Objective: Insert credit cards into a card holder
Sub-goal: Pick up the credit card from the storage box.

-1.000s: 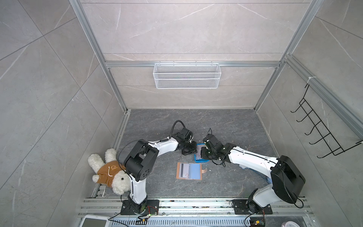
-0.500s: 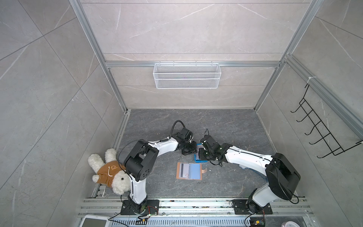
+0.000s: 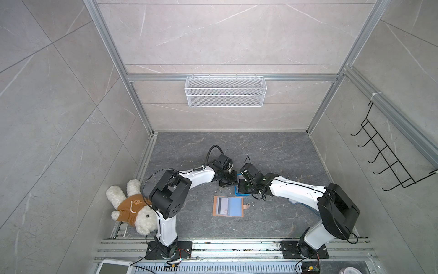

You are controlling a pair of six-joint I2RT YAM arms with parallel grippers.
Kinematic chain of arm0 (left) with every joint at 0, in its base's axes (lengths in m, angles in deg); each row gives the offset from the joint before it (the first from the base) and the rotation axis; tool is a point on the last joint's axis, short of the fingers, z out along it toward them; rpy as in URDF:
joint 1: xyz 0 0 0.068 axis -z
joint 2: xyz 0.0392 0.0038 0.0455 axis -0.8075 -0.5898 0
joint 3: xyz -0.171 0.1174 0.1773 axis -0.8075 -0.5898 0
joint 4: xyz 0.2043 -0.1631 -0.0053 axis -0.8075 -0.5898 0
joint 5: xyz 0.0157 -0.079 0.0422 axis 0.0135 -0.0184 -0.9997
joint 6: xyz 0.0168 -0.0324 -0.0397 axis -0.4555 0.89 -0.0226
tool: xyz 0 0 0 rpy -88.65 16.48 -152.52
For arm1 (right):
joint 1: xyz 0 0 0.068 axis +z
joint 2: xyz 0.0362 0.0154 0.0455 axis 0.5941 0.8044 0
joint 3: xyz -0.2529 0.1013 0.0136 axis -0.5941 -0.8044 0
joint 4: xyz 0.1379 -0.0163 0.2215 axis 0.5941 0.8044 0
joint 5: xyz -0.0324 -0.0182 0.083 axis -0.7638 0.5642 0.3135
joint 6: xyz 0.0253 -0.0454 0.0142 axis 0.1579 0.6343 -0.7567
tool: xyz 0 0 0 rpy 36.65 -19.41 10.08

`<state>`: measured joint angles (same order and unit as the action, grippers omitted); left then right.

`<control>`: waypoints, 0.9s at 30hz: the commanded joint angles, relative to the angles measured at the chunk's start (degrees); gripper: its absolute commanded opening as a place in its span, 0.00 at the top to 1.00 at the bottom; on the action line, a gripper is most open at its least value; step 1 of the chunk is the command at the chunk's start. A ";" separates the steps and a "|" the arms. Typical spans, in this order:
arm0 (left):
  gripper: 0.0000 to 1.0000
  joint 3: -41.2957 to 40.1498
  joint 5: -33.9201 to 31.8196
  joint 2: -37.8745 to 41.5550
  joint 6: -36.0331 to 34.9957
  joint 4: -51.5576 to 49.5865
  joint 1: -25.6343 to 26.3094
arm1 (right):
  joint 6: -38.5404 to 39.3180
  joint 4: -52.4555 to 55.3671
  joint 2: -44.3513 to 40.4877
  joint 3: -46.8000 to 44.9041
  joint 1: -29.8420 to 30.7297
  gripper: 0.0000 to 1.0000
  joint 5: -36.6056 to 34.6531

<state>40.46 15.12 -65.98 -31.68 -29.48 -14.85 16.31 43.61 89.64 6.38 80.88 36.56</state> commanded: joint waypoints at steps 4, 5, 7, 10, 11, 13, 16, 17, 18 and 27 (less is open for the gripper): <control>1.00 -0.70 0.60 2.39 0.41 0.65 0.20 | -0.17 1.89 -0.37 1.79 0.66 0.99 -2.20; 1.00 -0.85 0.52 2.82 0.35 0.58 0.23 | -0.17 2.13 -0.68 1.77 0.69 0.99 -2.38; 1.00 -1.08 0.12 3.90 0.08 0.06 0.19 | -0.17 2.50 -1.59 1.61 0.67 1.00 -2.73; 1.00 -1.49 -0.09 5.73 -0.07 -0.39 -0.01 | -0.17 3.01 -2.96 1.29 0.70 1.00 -3.08; 1.00 -1.87 -0.09 6.42 -0.03 -0.51 -0.16 | -0.18 3.27 -3.52 1.24 0.67 1.00 -3.33; 1.00 -2.64 0.04 7.85 0.29 -0.68 -0.70 | 0.08 3.94 -4.45 1.10 0.70 1.00 -3.75; 1.00 -3.98 0.63 10.47 0.67 -0.48 -1.60 | 0.70 4.67 -5.97 1.02 0.69 1.00 -3.73; 0.99 -4.25 0.67 11.41 0.66 -0.73 -1.88 | 0.86 4.86 -6.47 0.91 0.69 1.00 -3.71; 0.99 -4.67 0.86 12.23 0.60 -0.69 -2.00 | 0.98 5.05 -6.86 0.82 0.67 1.00 -3.71; 0.96 -10.11 2.81 20.05 1.02 0.21 -3.85 | 2.63 5.85 -10.28 -0.01 -0.56 1.00 -2.62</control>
<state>31.32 15.69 -48.91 -31.18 -29.67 -18.30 17.47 47.52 81.20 6.38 80.90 33.96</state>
